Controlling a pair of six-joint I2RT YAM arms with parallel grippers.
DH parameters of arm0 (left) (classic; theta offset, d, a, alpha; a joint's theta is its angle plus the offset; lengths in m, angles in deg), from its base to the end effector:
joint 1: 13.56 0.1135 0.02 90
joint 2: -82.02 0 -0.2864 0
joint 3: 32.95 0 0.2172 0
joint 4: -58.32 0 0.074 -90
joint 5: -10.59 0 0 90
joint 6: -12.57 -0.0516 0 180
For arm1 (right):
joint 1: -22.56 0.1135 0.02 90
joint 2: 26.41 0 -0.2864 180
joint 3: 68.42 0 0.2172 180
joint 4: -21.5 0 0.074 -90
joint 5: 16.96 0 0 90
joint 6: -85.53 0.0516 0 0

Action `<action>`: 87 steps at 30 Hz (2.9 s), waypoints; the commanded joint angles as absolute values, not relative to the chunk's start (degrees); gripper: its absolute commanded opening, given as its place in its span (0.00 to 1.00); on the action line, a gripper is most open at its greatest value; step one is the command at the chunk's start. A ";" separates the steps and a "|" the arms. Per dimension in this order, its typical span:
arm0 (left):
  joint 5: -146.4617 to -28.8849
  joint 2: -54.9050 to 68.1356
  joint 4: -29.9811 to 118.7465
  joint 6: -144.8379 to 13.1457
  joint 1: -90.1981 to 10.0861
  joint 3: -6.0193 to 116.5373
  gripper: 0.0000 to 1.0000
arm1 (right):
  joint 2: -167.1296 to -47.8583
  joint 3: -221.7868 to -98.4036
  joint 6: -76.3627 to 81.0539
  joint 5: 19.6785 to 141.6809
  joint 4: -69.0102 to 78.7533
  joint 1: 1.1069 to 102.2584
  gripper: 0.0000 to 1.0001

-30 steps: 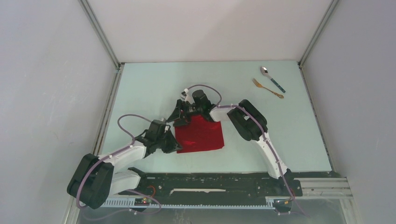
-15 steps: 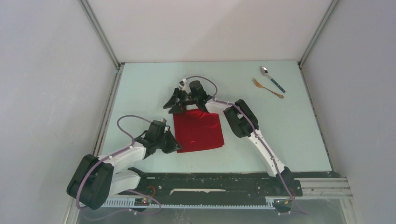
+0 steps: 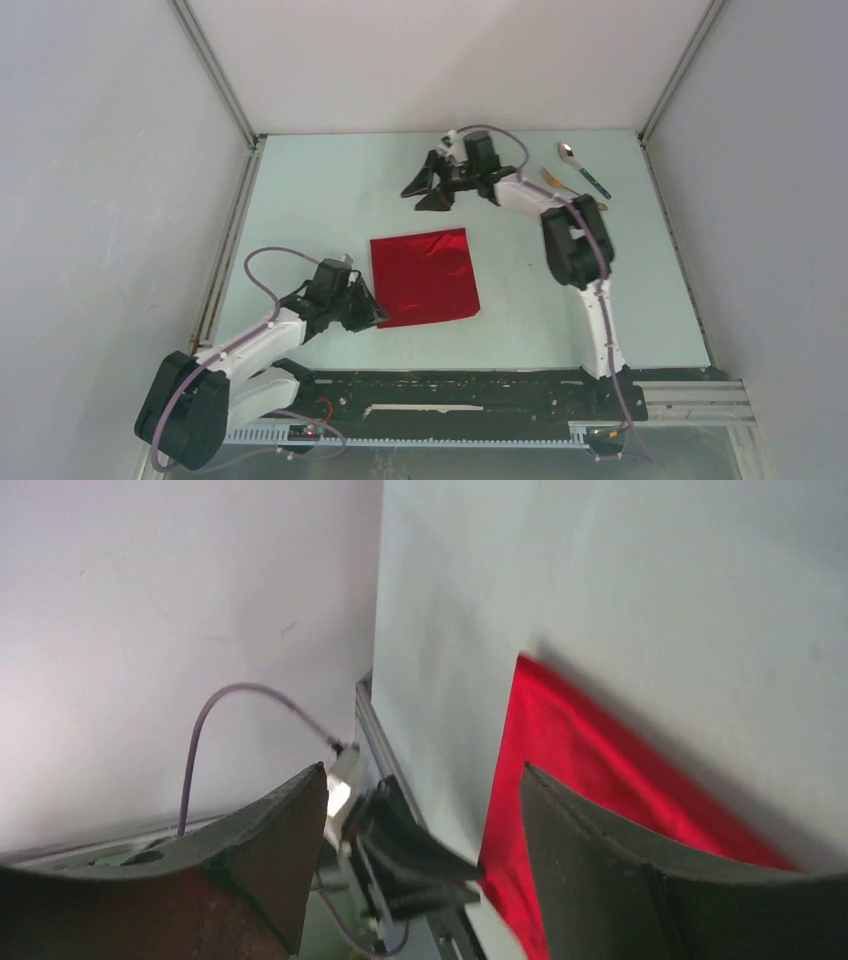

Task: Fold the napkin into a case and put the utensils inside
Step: Smooth out the square-folded napkin at the center of the board, then pick up the top corner of the square-folded napkin from the center of the board.

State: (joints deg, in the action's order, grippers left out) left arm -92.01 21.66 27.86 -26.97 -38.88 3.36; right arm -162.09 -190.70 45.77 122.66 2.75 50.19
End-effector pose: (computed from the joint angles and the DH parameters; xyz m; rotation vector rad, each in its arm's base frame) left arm 0.1298 -0.0739 0.1727 -0.4913 2.6389 -0.7609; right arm 0.4488 0.2793 0.2061 -0.1271 2.4056 1.6498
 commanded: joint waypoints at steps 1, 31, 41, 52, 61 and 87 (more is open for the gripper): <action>-92.98 26.22 22.45 -28.10 -38.78 8.94 0.37 | -147.91 -174.38 39.75 127.35 7.73 47.57 0.78; -94.79 17.44 29.42 -27.86 -38.69 8.82 0.33 | -158.35 -173.33 32.83 125.06 5.28 39.05 0.75; -90.42 29.33 16.26 -28.64 -38.19 12.05 0.57 | -136.92 -158.61 21.88 113.29 -15.37 39.17 0.79; -89.70 28.31 22.27 -26.25 -37.71 2.71 0.46 | -124.68 -131.38 22.05 117.02 -7.22 40.44 0.66; -90.25 23.79 28.04 -25.75 -37.73 1.10 0.36 | -126.55 -127.71 24.74 117.98 -1.52 43.23 0.56; -89.98 27.13 24.66 -24.83 -39.57 0.32 0.42 | -117.21 -126.47 28.44 109.63 -8.67 46.39 0.48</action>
State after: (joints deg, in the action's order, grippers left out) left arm -92.19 24.16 29.48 -24.52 -39.27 0.54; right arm -117.90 -126.70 26.64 109.11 -9.25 45.82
